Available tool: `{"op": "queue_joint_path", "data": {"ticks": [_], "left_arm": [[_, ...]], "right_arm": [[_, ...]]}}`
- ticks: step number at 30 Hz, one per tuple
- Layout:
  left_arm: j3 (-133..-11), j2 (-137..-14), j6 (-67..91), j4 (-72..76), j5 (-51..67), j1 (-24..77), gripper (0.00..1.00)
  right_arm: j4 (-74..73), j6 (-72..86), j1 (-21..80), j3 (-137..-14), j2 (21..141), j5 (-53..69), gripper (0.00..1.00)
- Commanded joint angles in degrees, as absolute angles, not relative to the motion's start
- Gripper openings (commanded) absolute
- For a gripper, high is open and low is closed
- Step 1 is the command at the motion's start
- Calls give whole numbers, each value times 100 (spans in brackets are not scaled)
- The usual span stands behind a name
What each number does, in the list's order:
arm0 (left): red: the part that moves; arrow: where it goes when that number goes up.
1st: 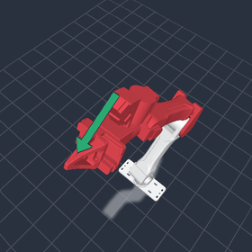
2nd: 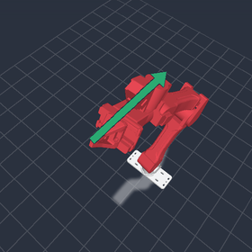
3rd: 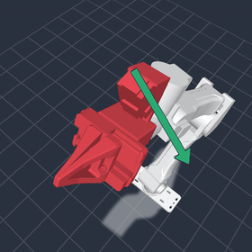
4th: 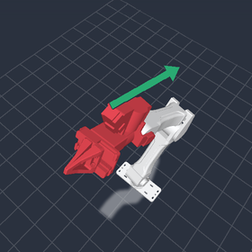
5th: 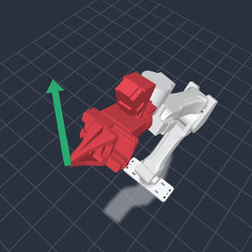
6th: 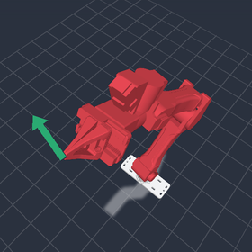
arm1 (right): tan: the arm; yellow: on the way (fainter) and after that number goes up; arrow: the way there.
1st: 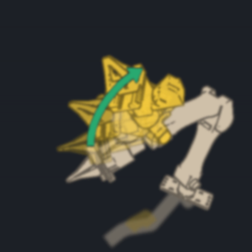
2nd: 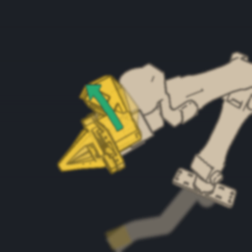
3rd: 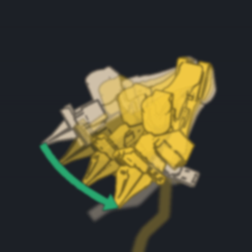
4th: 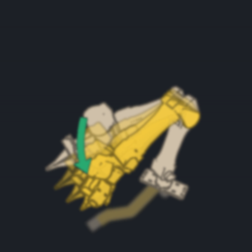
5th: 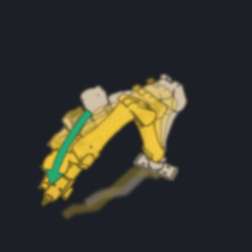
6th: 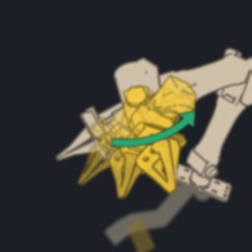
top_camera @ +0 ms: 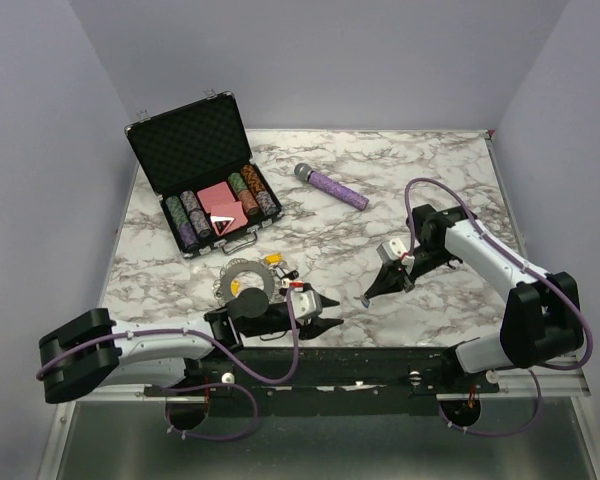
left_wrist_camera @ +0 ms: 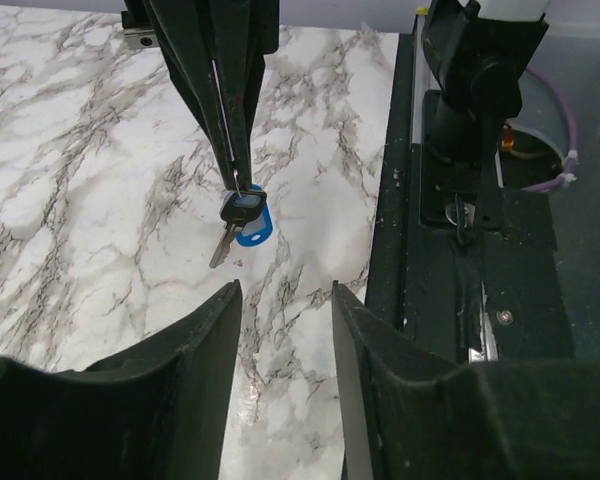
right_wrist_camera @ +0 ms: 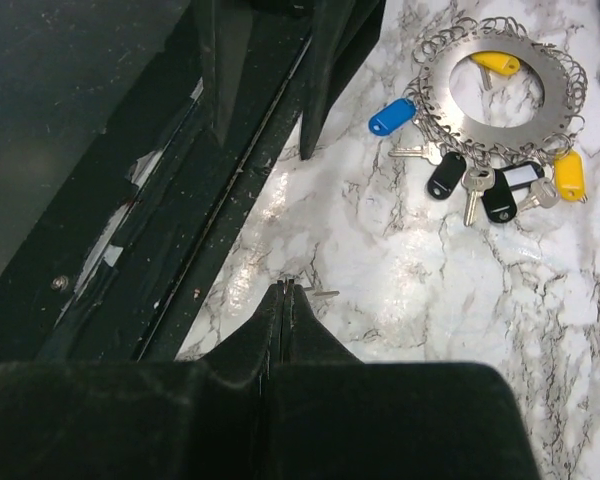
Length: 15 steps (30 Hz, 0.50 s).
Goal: Put the keys on the keyring
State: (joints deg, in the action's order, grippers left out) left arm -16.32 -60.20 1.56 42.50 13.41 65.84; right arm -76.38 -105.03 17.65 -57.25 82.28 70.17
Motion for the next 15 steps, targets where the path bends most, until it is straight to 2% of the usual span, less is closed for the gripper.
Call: {"op": "queue_joint_path", "data": {"ticks": [1,9,15], "left_arm": [[-1907,-6485,-316,4903,897,6802,45],[-2083,-7092,-439,5264,659,6899,34],[-2215,-7532,-501,5387,624,7013,30]], "right_arm": [[-8130,-10994,1837,-5546,8156,7277,0],[-8139,-11566,1960,-5335,8165,7242,0],[-8139,-11751,1995,-5335,8235,7198,0]]}}
